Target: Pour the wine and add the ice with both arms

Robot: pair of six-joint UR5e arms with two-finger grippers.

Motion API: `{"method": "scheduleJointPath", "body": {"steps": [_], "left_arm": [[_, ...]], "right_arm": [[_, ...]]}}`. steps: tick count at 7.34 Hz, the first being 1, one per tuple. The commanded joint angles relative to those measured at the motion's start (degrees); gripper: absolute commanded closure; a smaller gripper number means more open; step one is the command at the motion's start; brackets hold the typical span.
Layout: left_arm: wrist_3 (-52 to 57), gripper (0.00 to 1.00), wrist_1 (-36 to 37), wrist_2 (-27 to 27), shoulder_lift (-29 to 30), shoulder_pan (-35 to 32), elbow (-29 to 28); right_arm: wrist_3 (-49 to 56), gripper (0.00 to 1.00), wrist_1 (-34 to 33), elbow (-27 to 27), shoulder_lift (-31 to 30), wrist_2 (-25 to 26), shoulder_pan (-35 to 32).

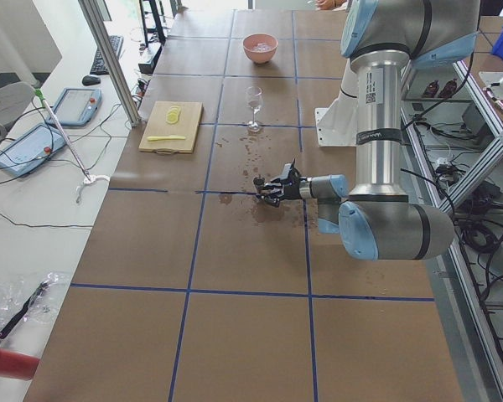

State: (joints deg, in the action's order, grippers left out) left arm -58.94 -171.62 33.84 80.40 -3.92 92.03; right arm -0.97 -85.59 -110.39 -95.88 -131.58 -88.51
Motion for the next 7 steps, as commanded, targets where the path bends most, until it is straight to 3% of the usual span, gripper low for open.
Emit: {"method": "scheduleJointPath", "body": {"steps": [1,7], "left_arm": [[0.0,0.53,0.0,0.0,0.0,0.1,0.1],[0.7,0.52,0.0,0.1,0.1,0.1,0.3]], "right_arm": [[0.0,0.0,0.1,0.0,0.0,0.0,0.0],[0.0,0.0,0.1,0.0,0.1,-0.1,0.0]]}}
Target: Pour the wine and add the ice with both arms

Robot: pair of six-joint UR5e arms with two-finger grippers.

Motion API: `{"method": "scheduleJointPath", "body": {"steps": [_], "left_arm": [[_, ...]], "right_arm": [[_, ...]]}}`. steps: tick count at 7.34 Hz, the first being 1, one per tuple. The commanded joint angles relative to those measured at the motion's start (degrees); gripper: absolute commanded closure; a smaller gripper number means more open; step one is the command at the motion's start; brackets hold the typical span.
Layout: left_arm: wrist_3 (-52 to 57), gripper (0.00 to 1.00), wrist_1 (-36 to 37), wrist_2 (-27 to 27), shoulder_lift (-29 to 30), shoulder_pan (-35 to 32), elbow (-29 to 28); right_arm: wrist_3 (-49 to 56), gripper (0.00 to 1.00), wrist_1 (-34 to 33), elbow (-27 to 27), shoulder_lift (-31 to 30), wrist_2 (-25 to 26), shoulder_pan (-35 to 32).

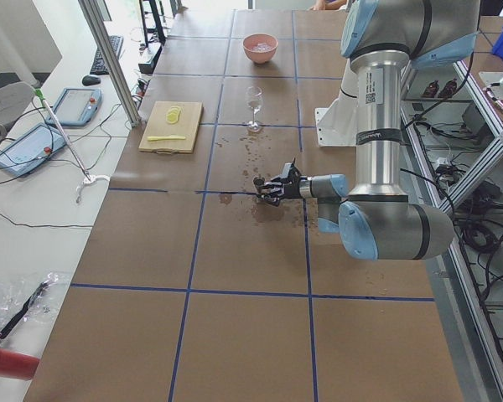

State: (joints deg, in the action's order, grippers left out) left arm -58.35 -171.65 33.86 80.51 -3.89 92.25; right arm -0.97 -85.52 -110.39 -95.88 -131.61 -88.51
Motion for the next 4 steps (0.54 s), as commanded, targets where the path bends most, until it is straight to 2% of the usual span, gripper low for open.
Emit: {"method": "scheduleJointPath", "body": {"steps": [1,4], "left_arm": [[0.1,0.52,0.0,0.1,0.0,0.0,0.0],[0.3,0.52,0.0,0.2,0.0,0.0,-0.2]], "right_arm": [[0.0,0.0,0.0,0.0,0.0,0.0,0.0],[0.0,0.0,0.0,0.0,0.0,0.0,0.0]]}}
